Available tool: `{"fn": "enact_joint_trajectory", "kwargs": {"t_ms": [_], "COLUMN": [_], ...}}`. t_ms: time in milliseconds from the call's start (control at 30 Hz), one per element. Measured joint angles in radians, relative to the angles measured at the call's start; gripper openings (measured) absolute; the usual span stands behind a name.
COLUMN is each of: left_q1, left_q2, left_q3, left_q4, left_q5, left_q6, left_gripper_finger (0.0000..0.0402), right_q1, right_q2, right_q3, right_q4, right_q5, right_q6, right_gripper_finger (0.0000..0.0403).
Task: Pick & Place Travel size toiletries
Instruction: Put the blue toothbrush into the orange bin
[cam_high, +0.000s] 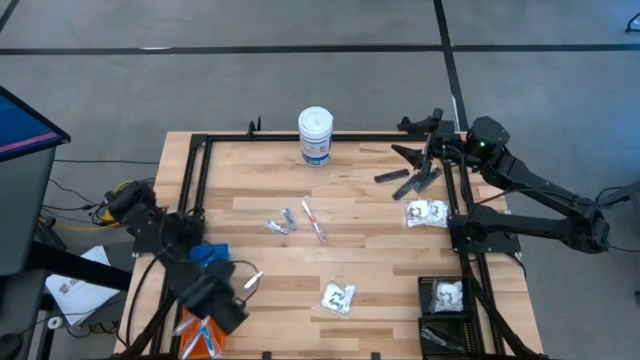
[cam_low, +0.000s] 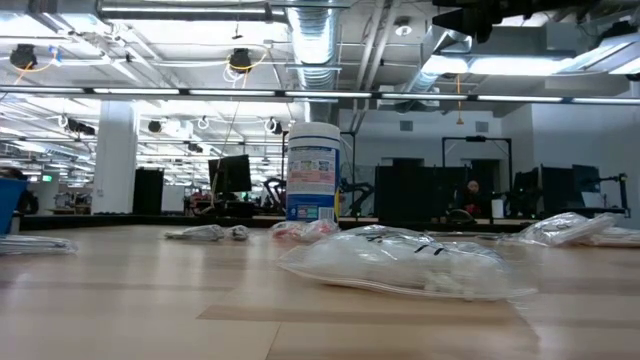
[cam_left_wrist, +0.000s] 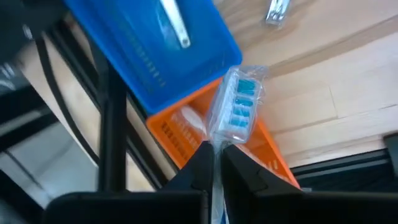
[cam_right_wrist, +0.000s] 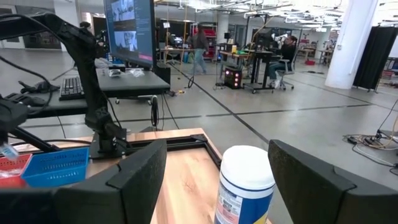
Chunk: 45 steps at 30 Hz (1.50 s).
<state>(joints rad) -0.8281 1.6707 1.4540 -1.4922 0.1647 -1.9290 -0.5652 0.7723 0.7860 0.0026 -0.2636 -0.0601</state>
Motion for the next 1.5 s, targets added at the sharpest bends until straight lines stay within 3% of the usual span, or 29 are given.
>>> {"fn": "enact_joint_trajectory", "kwargs": {"t_ms": [133,333,600,867,1233,1500], "left_q1": [-0.073,-0.117,-0.132,-0.194,-0.222,-0.247], "left_q2": [0.0,0.005,0.083,0.108,0.127,0.127], "left_q3": [-0.003,-0.003,-0.004,-0.007,-0.121,-0.178], "left_q4": [0.03,0.149,0.225,0.233,0.228,0.243], "left_q5": [-0.009,-0.031,-0.054,0.001,-0.038,-0.049], "left_q6": [-0.175,-0.282,-0.301,-0.378,-0.375,-0.354], "left_gripper_finger": [0.0008,0.0008,0.0009,0.0009,0.001,0.0018], "right_q1": [0.0,0.0,0.0,0.0,0.001,0.003], "right_q2": [0.0,0.011,0.085,0.157,0.281,0.294], "right_q3": [0.0,0.0,0.0,0.028,0.102,0.117], "right_q4": [0.014,0.06,0.189,0.279,0.282,0.271], "right_q5": [0.0,0.0,0.0,0.0,0.0,0.0], "right_q6": [-0.001,-0.018,-0.02,-0.027,-0.045,-0.045], "right_gripper_finger": [0.0276,0.0276,0.0276,0.0276,0.0276,0.0276]}}
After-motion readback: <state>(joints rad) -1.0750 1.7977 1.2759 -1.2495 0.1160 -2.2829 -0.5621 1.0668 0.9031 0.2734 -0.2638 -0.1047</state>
